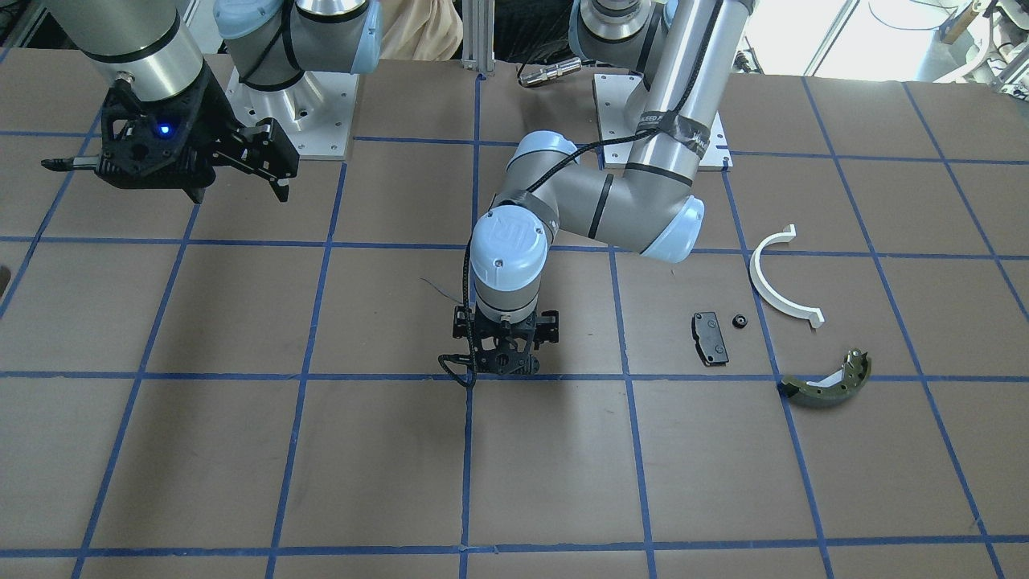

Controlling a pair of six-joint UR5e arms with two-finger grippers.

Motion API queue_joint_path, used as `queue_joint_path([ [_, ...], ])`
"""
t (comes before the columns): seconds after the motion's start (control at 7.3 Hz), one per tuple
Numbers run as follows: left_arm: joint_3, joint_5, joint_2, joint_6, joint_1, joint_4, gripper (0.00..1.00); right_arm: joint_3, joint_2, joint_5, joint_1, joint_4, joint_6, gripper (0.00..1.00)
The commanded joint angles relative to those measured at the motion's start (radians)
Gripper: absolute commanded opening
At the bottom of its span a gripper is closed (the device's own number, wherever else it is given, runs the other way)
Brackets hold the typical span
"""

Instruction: Place bearing gear from tray to pile

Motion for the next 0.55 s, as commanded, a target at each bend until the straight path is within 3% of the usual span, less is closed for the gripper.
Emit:
queue_joint_path([
  [0.0, -0.004, -0.001, -0.027, -0.005, 0.000, 0.045, 0.99, -0.001, 0.000, 0.000, 0.000, -0.004, 0.000, 1.00],
  [0.14, -0.002, 0.000, -0.029, -0.004, 0.000, 0.046, 0.78, -0.001, 0.000, -0.002, -0.003, -0.004, -0.008, 1.00],
  [0.27, -0.001, 0.002, -0.029, 0.012, 0.003, 0.045, 0.17, -0.001, -0.001, 0.000, 0.000, -0.014, -0.008, 1.00],
  [0.41, -0.002, 0.000, -0.029, 0.012, 0.003, 0.045, 0.00, -0.001, -0.001, -0.002, -0.001, -0.014, -0.009, 1.00],
])
